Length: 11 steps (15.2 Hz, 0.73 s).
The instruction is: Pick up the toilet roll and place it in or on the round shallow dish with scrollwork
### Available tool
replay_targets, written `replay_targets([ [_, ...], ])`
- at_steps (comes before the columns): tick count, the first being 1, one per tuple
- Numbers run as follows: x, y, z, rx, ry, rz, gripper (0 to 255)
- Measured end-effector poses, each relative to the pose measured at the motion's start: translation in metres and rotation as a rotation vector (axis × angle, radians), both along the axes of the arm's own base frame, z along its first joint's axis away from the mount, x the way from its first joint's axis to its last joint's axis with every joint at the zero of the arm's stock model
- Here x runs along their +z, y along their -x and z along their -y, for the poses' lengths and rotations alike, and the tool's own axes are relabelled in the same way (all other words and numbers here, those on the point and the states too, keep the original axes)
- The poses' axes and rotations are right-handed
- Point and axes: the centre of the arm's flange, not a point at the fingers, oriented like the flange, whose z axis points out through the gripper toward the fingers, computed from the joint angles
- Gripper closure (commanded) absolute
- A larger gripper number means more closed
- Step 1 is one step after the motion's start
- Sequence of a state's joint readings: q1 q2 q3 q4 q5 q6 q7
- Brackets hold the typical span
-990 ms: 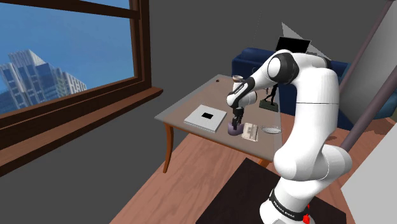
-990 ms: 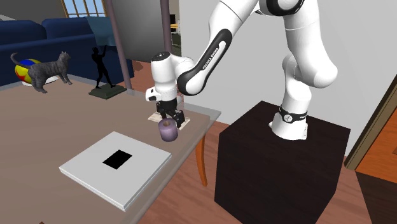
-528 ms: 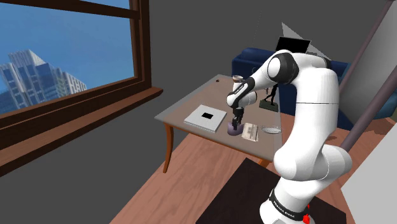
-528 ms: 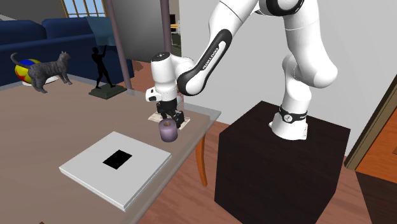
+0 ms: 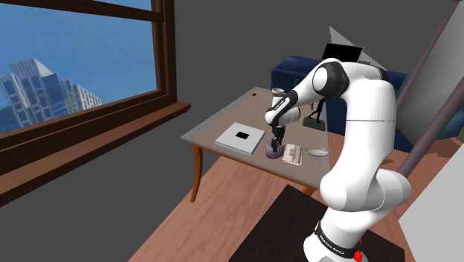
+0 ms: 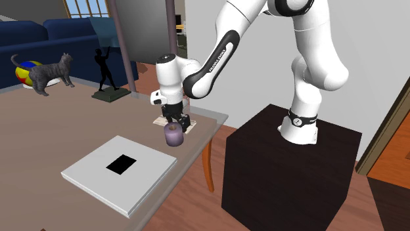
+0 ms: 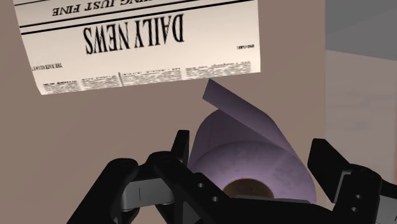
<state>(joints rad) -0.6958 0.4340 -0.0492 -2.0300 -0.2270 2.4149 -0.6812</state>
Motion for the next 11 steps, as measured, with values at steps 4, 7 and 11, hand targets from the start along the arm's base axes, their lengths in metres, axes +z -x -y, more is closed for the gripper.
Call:
replay_targets([
  [4,0.011,0.000,0.000,0.000,0.000,0.000,255],
  [7,0.026,-0.001,0.001,0.000,0.000,0.000,255],
  [11,0.047,0.000,0.000,0.000,0.000,0.000,255],
])
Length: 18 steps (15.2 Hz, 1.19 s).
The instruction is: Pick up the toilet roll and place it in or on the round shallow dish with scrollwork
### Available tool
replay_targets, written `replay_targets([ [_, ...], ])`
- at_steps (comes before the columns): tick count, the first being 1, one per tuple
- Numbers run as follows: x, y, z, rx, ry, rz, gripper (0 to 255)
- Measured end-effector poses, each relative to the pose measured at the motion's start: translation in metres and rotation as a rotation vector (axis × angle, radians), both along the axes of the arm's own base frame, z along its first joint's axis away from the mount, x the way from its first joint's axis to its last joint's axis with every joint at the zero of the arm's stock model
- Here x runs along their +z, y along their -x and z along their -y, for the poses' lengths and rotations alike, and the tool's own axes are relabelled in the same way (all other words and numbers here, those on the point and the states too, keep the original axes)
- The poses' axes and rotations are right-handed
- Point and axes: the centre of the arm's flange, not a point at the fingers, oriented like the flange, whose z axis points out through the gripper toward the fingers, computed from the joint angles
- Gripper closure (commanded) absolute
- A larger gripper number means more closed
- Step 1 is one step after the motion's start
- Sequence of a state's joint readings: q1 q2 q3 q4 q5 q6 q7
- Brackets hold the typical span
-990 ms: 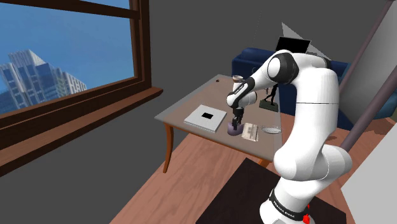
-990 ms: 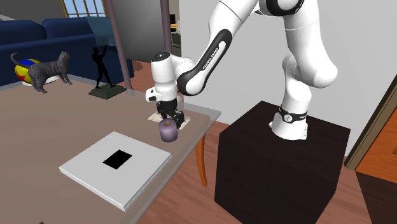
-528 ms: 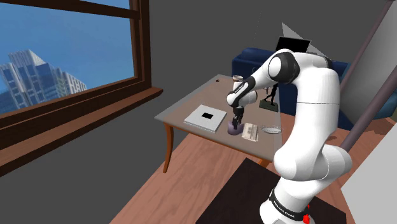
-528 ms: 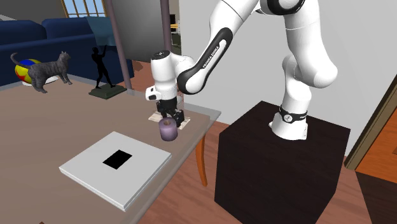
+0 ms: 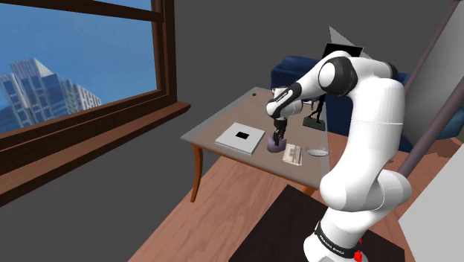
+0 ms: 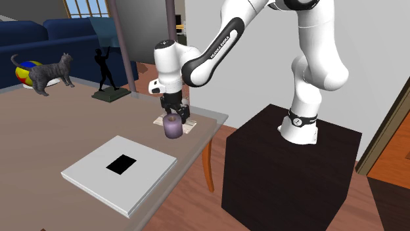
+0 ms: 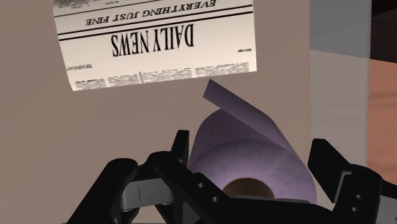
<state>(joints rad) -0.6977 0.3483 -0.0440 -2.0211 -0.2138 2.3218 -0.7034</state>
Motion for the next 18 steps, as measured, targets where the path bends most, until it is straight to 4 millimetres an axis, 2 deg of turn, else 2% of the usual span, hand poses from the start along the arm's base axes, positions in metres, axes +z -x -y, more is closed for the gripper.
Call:
replay_targets([
  [18,0.096,0.000,0.000,0.000,0.000,0.000,255],
])
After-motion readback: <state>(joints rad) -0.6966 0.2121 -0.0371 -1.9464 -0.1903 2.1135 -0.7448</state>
